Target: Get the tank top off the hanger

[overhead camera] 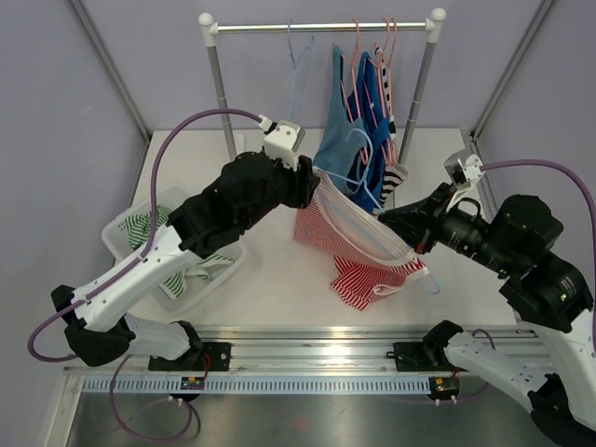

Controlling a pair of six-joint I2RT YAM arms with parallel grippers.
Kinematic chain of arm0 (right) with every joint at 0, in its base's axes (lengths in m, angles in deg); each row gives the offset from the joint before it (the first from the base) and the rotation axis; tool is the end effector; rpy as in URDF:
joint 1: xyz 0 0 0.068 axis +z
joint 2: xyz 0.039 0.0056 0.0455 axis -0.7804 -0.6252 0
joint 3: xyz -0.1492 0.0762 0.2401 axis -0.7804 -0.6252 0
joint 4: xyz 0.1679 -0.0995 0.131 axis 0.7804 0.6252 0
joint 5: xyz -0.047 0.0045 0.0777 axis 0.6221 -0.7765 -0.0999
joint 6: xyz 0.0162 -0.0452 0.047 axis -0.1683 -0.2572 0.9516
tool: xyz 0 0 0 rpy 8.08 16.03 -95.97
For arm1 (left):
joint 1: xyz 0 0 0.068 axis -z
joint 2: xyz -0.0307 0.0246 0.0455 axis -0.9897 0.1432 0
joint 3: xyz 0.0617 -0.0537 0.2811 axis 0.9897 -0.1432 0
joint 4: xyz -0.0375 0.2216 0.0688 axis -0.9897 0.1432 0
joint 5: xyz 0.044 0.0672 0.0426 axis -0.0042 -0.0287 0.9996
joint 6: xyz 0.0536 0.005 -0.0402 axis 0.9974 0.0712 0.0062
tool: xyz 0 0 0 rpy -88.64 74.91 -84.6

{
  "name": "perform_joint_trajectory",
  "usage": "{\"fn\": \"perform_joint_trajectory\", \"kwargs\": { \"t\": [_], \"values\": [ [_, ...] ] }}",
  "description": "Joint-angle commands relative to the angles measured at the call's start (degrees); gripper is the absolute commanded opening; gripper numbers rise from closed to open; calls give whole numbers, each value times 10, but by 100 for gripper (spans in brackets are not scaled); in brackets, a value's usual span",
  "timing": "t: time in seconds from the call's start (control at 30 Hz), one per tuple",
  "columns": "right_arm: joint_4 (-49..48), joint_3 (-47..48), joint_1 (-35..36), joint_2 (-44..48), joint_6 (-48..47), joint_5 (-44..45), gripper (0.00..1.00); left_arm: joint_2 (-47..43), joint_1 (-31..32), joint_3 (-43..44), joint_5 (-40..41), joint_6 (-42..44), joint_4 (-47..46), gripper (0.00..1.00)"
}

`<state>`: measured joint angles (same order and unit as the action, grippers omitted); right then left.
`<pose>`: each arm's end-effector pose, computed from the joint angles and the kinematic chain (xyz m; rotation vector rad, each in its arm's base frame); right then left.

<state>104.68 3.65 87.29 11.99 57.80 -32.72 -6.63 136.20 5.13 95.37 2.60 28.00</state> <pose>0.0613 0.0627 0.4816 -0.5566 1.6334 0.8665 0.1645 -0.2019 0.4670 0.4254 1.8001 -0.5633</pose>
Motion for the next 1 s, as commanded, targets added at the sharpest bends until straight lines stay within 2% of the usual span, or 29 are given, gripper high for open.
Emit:
{"fn": "perform_joint_trajectory", "kwargs": {
  "t": [0.0,0.1,0.13,0.17,0.23,0.5,0.67,0.97],
  "values": [
    [-16,19,-1,6,-12,13,0,-11,1,9,25,9,-31,49],
    [-23,11,-2,1,-12,13,0,-22,1,-10,22,10,-41,37],
    [-23,9,-1,2,-12,11,0,-23,1,-13,23,12,-42,30],
    [-29,6,-1,2,-13,10,0,-23,1,-15,27,12,-41,12],
    [-30,3,-1,3,-17,14,0,-23,1,-11,48,11,-29,0],
    [-50,-70,-1,24,-32,-9,0,-67,-4,-39,138,-14,2,0],
    [-49,-91,-1,30,-37,-35,0,-87,-34,-61,144,-48,31,0],
    [-46,-106,-1,64,-64,-82,0,-104,-132,-76,119,-106,84,0]
  ]
}}
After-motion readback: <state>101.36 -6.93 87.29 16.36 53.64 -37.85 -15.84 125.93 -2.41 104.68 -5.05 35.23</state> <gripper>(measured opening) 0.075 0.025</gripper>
